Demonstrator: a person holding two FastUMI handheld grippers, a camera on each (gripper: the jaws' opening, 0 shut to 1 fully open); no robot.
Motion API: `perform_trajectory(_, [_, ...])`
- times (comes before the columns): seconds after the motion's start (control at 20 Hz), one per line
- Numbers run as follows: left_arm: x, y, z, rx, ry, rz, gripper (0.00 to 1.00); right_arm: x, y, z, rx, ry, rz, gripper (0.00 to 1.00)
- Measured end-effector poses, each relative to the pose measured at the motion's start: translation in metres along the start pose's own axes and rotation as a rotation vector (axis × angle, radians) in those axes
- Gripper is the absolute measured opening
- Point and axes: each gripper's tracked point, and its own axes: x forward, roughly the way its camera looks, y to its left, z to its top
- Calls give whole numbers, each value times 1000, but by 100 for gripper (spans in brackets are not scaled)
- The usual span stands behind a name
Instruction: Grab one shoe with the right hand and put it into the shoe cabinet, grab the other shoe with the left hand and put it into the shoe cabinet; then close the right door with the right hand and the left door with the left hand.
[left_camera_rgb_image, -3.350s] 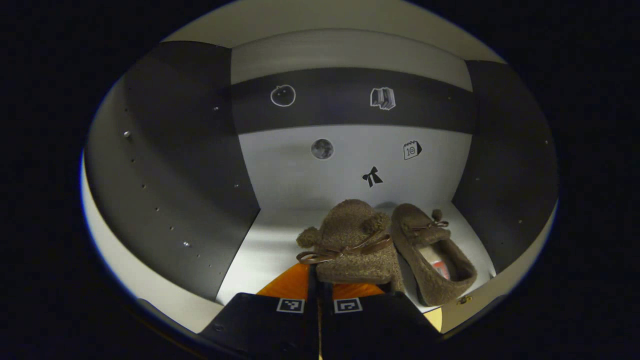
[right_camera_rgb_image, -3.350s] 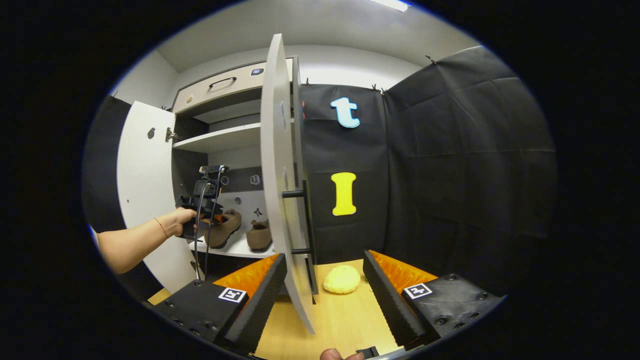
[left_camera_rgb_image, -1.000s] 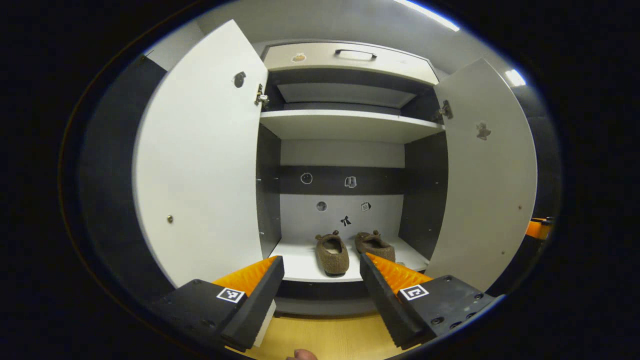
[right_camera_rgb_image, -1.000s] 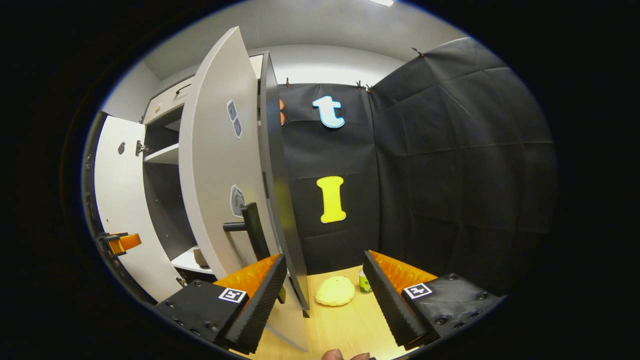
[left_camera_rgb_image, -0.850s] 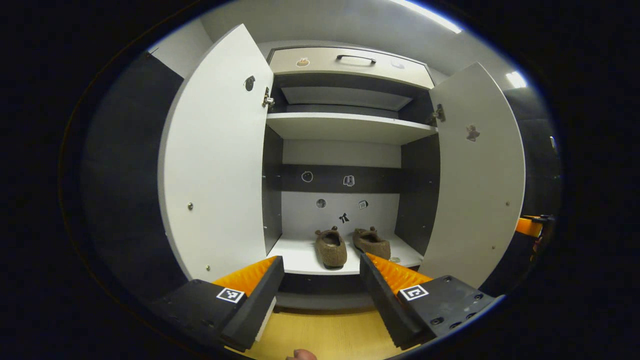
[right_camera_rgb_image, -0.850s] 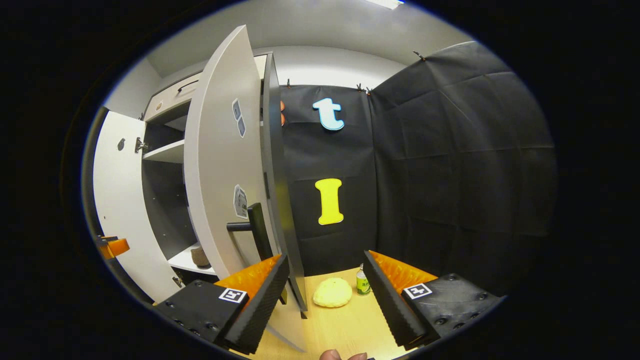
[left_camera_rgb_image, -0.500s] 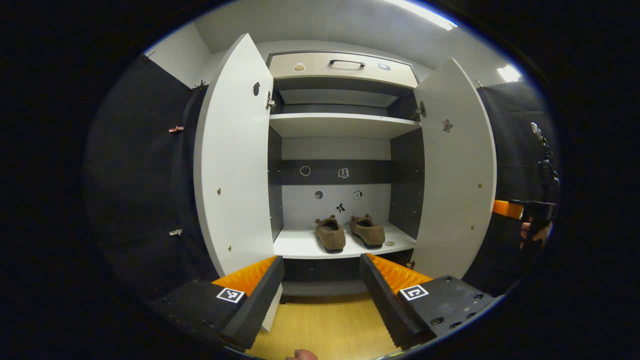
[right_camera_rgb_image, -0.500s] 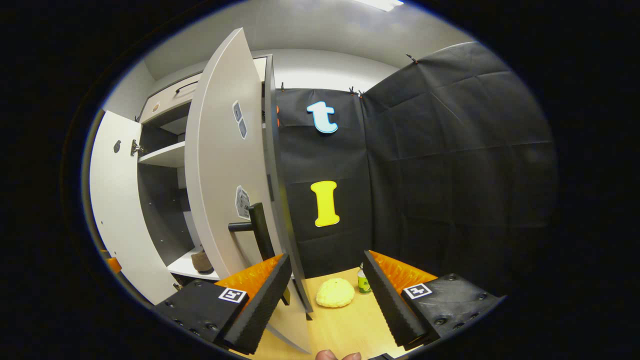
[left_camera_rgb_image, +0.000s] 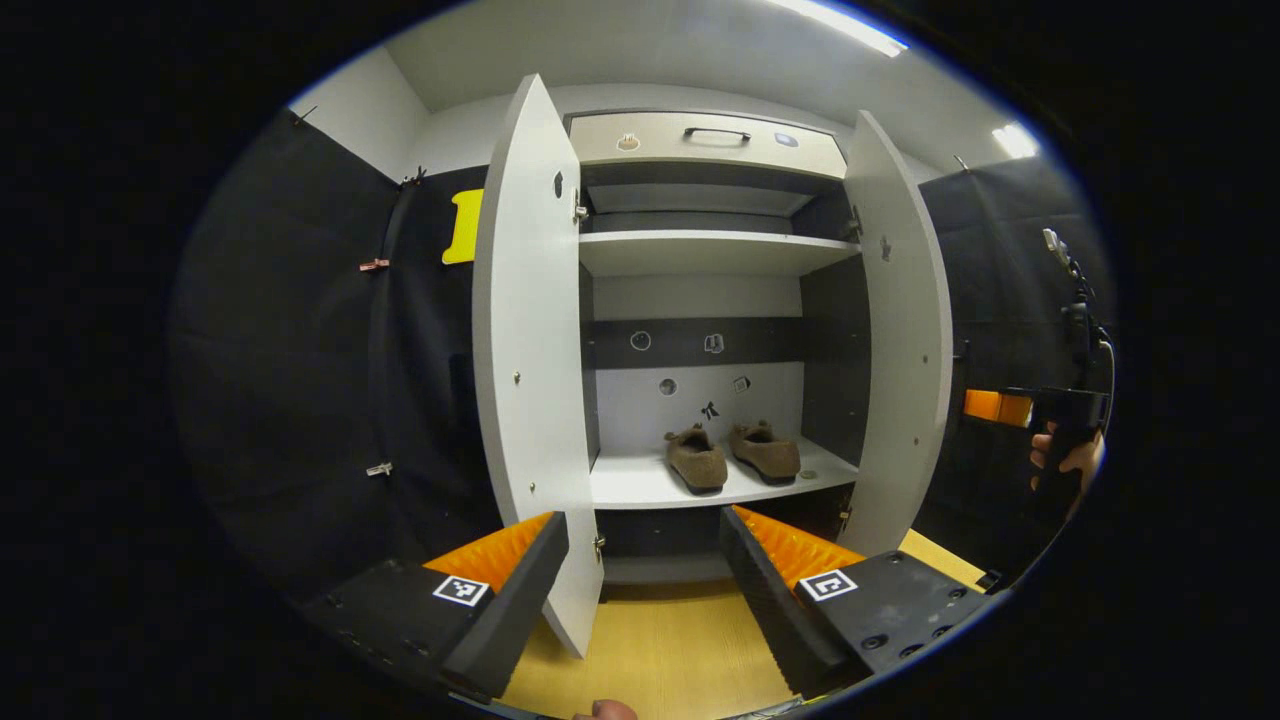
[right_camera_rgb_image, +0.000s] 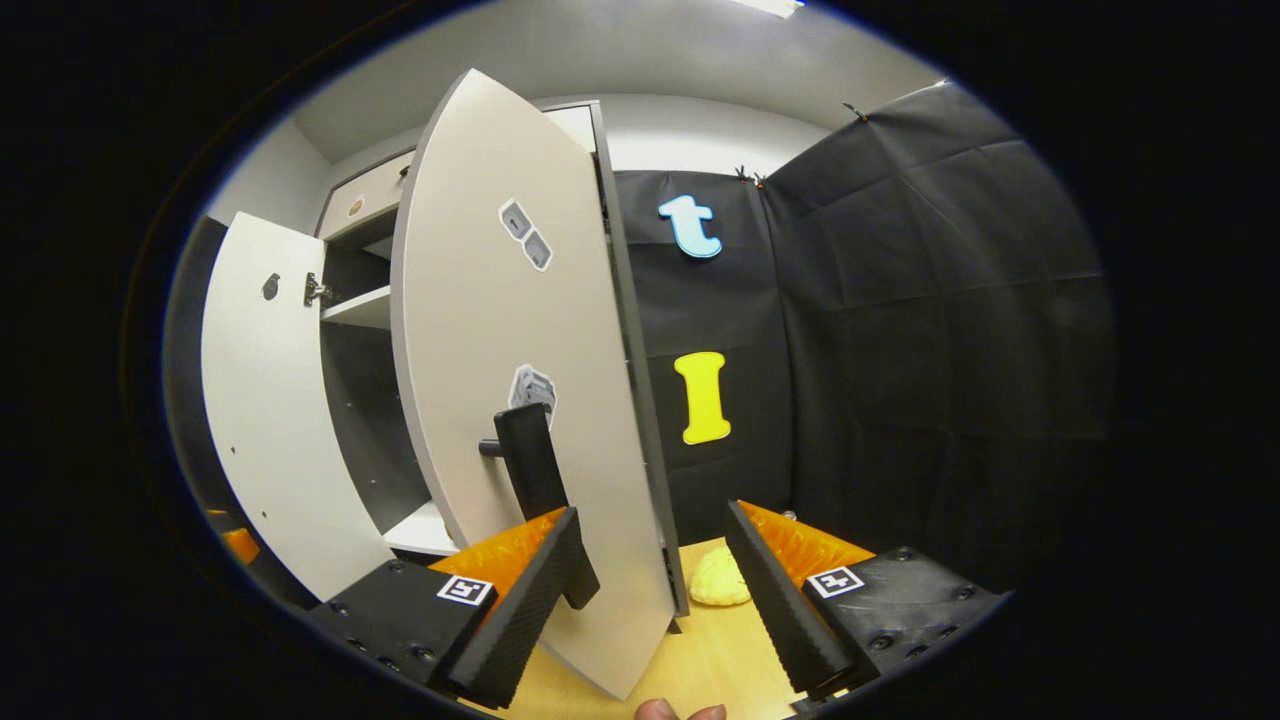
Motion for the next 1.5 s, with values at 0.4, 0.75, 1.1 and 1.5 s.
perform_trajectory(0.4, [-2,37,-20,-42,57,38,97,31,75,-20,-36,29,111,98])
perform_trajectory(0.75, [-15,112,-29,-58,92,178,97,60,106,-28,-34,27,148,98])
perform_trajectory(1.1, [11,193,-19,-66,68,291,97,64,114,-30,-25,53,155,98])
perform_trajectory(1.5, [72,213,-6,-50,49,279,97,29,96,-23,-74,46,157,98])
